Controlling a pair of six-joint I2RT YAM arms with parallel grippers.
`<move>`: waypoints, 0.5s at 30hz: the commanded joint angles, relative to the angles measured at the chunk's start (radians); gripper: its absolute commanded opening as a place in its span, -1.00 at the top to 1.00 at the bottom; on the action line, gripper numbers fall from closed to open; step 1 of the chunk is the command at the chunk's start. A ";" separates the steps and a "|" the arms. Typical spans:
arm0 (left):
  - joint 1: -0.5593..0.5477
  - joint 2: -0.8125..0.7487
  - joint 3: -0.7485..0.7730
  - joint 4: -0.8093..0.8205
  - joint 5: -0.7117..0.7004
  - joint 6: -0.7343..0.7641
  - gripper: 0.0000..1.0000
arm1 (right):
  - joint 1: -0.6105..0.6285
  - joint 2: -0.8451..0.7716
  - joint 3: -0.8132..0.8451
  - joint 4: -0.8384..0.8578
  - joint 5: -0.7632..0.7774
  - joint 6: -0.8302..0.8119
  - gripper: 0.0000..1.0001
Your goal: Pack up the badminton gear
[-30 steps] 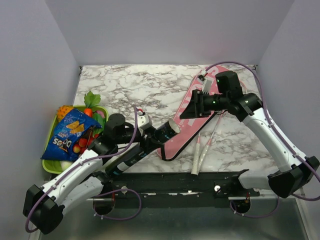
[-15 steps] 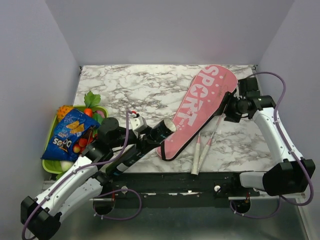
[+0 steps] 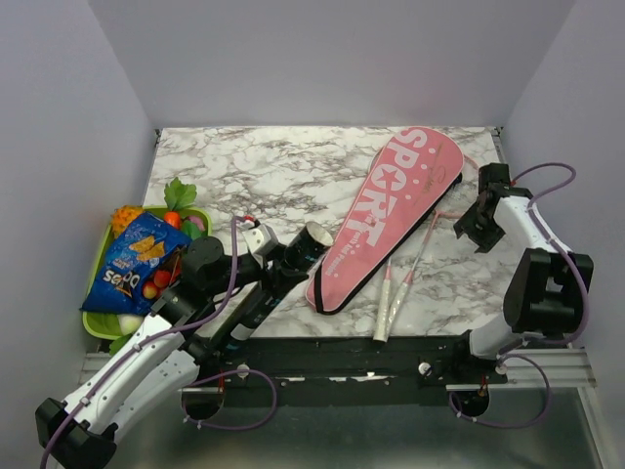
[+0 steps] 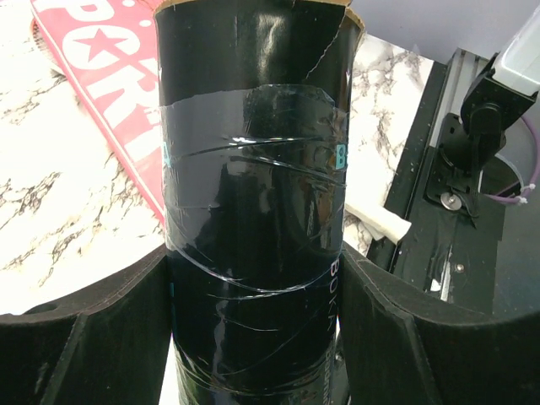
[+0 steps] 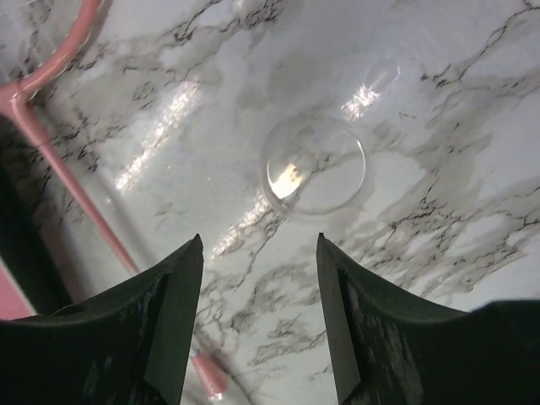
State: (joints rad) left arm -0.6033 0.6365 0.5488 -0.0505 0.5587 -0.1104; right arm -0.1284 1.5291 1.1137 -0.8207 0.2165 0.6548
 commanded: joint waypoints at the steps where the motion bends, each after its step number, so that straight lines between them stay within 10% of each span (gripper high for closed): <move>1: 0.004 -0.015 0.010 0.001 -0.049 -0.046 1.00 | -0.017 0.097 0.018 0.058 0.133 0.019 -0.28; 15: 0.004 -0.037 0.011 -0.040 -0.077 -0.005 1.00 | -0.037 0.233 0.034 0.109 0.077 -0.012 0.08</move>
State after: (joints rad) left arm -0.6033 0.6113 0.5488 -0.0826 0.5003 -0.1165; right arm -0.1589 1.7432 1.1336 -0.7467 0.2752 0.6460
